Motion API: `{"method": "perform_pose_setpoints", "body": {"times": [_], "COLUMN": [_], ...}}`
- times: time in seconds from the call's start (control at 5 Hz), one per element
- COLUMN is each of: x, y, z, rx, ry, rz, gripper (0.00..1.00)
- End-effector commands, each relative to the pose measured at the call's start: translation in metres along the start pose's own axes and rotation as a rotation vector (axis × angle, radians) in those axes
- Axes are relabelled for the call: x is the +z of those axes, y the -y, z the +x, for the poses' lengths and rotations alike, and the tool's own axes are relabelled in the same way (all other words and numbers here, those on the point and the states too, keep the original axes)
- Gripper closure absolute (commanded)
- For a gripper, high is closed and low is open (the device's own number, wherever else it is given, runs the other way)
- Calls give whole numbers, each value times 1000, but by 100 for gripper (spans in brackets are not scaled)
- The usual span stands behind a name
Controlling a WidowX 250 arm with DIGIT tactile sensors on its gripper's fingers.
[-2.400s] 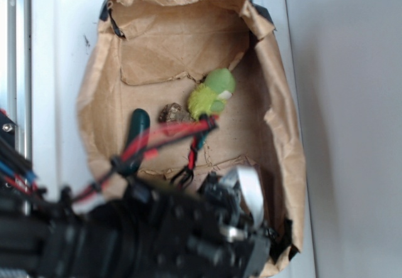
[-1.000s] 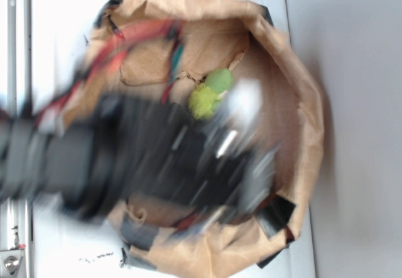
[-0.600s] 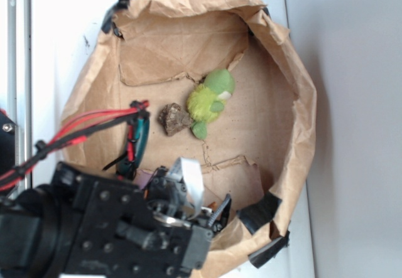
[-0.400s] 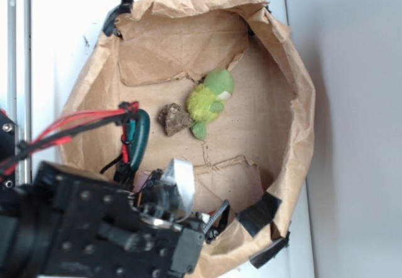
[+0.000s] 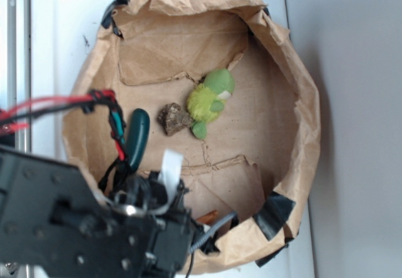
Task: Grab the shell.
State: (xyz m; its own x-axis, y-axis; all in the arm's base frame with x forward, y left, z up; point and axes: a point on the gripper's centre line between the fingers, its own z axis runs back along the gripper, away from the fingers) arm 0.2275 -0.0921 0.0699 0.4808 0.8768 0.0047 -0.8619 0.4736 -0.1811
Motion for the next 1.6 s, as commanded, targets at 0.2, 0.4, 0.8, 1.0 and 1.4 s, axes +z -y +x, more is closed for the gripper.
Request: {"method": "perform_pose_setpoints", "body": {"times": [0.2, 0.4, 0.8, 1.0, 1.4], "x": [-2, -2, -7, -11, -7], "y": [-9, -9, 21, 47, 40], "z": [6, 6, 52, 65, 60], "rx": [-37, -37, 50, 0, 0], "ry": [-43, -43, 15, 27, -3], "rz": [16, 16, -24, -29, 31], "gripper": [0, 0, 0, 0, 0]}}
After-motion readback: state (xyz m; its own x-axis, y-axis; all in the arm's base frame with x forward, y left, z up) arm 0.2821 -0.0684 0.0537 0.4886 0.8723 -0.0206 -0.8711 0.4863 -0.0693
